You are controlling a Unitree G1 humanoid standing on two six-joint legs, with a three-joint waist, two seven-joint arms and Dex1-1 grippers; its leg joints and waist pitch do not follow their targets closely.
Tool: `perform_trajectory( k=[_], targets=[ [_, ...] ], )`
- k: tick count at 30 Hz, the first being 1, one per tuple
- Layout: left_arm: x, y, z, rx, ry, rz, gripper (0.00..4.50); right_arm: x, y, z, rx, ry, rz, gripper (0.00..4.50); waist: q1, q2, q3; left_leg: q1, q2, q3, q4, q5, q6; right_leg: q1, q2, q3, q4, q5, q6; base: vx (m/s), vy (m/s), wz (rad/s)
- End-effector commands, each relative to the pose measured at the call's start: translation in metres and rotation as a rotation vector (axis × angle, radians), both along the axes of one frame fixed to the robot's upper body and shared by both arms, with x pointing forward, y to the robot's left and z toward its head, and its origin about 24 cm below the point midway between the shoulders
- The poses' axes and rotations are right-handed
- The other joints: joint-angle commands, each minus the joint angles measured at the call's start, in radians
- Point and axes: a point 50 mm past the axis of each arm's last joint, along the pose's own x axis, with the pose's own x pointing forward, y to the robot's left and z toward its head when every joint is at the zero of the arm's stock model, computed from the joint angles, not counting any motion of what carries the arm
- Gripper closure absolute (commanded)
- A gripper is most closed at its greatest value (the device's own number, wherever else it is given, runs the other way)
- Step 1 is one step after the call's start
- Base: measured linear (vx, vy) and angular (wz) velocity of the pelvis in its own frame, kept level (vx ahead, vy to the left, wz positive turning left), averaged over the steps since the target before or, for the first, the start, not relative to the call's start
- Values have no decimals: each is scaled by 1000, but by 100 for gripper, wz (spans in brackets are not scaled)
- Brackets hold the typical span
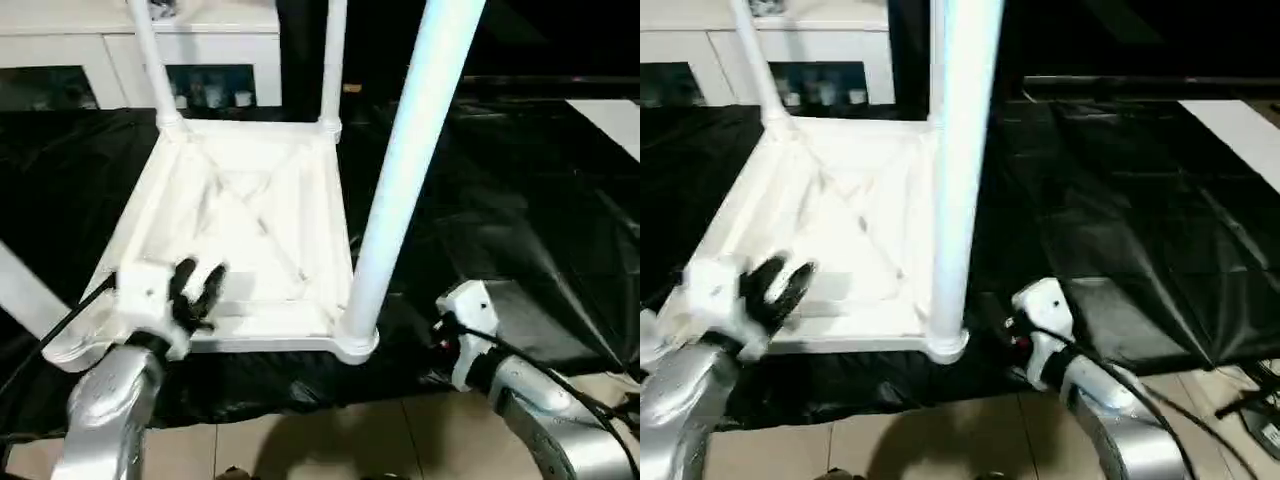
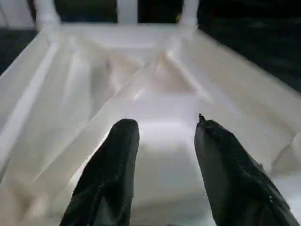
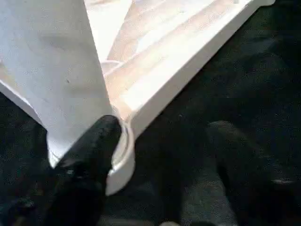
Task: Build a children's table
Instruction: Rotate leg to tighten, then move to table
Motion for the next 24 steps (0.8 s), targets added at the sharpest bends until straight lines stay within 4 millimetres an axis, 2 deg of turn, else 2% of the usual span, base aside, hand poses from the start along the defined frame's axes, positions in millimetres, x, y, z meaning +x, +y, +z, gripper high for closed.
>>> perform_trajectory(
  k=[1, 2, 3, 4, 5, 6, 7, 8, 9, 11, 13, 15, 17, 18, 19, 20, 21, 22, 23, 24],
  targets=[
    [-5, -4, 0, -7, 13, -24, 198, 2, -13, 3, -32, -27, -47, 83, 3, 7, -42, 17, 18, -12, -78, -397, -1, 24, -52, 32, -106, -467, -38, 0, 0, 0],
    [-8, -3, 0, -3, 20, -15, 196, 1, -18, 6, -39, -38, -28, 69, 5, 6, -43, 16, 19, -11, -79, -390, -1, 25, -51, 33, -103, -430, -48, 0, 0, 0],
    [-10, -3, 0, -19, 23, -14, 190, -1, -21, 9, -38, -44, 3, 59, 8, 16, -43, 20, 22, -11, -79, -398, -4, 25, -51, 35, -102, -395, -61, 0, 0, 0],
    [-11, -3, 0, -24, 24, -15, 190, -1, -21, 10, -37, -45, 12, 59, 9, 13, -42, 20, 23, -10, -79, -403, -3, 26, -51, 35, -101, -384, -67, 0, 0, 0],
    [-12, -3, 1, -43, 21, -15, 163, -3, -22, 12, -32, -43, 48, 38, 12, 13, -42, 21, 22, -8, -78, -402, 0, 27, -52, 37, -100, -368, -78, 0, 0, 0],
    [-12, -3, 1, -43, 21, -15, 155, -3, -22, 12, -32, -43, 48, 26, 13, 12, -42, 22, 21, -7, -76, -399, 3, 27, -52, 38, -100, -363, -83, 0, 0, 0],
    [-11, -1, 2, -67, 14, -25, 155, -5, -22, 15, -20, -33, 99, 26, 14, 11, -43, 19, 19, -6, -76, -385, 7, 29, -52, 38, -98, -350, -88, 0, 0, 0],
    [-12, -1, 1, -90, 32, -111, 155, -12, -22, 18, -15, -15, 210, 17, 15, 5, -44, 14, 20, -6, -76, -371, 14, 34, -53, 38, -96, -343, -88, 0, 0, 0],
    [-12, -1, 1, -90, 39, -138, 150, -14, -22, 19, -16, -11, 237, 8, 25, 7, -45, 16, 20, -8, -74, -359, 22, 37, -56, 39, -95, -357, -78, 0, 0, 0],
    [-14, -2, -1, -77, 76, -235, 120, -16, -21, 21, -17, 2, 305, 0, 27, 3, -44, 14, 19, -6, -75, -336, 32, 36, -55, 40, -92, -346, -80, 0, 0, 0],
    [-15, -2, -1, -67, 91, -263, 112, -14, -22, 19, -46, 6, 301, 0, 26, 5, -44, 12, 20, -7, -77, -317, 30, 36, -56, 38, -90, -348, -86, 0, 0, 0],
    [-10, 5, -1, 10, 112, -228, 112, -4, -26, 13, -113, -3, 248, 0, 25, 4, -46, 16, 20, -6, -75, -314, 21, 34, -55, 37, -86, -333, -102, 0, 0, 0],
    [-9, 7, 0, -3, 104, -204, 112, 2, -27, 12, -104, -6, 199, 0, 26, 6, -46, 22, 19, -3, -73, -321, 15, 32, -55, 38, -89, -335, -108, 0, 0, 0],
    [-8, 7, 0, -15, 99, -193, 112, 3, -28, 11, -98, -9, 185, 0, 26, 8, -46, 19, 19, -4, -72, -308, 14, 31, -55, 39, -87, -317, -115, 0, 0, 0],
    [-8, 6, 0, -26, 90, -191, 112, 4, -28, 11, -96, -10, 181, 0, 26, 6, -52, 4, 17, -3, -65, -205, 33, 32, -50, 38, -81, -195, -142, 0, 0, 0],
    [-8, 5, 1, -38, 78, -189, 112, 4, -28, 12, -96, -11, 180, 0, 28, 8, -64, -10, 9, 4, -43, -16, 89, 21, -37, 30, -69, 27, -191, 0, 0, 0],
    [-8, 4, 1, -38, 79, -191, 112, 3, -28, 12, -96, -11, 184, 0, 29, 9, -74, -20, 0, 7, -25, 120, 132, 11, -27, 22, -54, 186, -222, 0, 0, 0],
    [-8, 3, 1, -36, 81, -194, 112, 2, -28, 12, -95, -9, 195, 0, 34, 12, -105, -30, -21, 11, 13, 349, 226, -4, -10, 5, -30, 453, -264, 0, 0, 0],
    [-8, 2, 0, -39, 89, -195, 112, -1, -27, 13, -88, -4, 220, 0, 38, 11, -124, -61, -40, 6, 40, 570, 319, -29, 11, -16, -19, 727, -287, -55, 15, 1],
    [-8, 2, 0, -39, 89, -195, 112, -1, -27, 13, -88, -4, 220, 0, 39, 12, -129, -72, -48, 7, 52, 579, 347, -40, 11, -21, -24, 768, -286, -96, 24, 3]
  ],
)
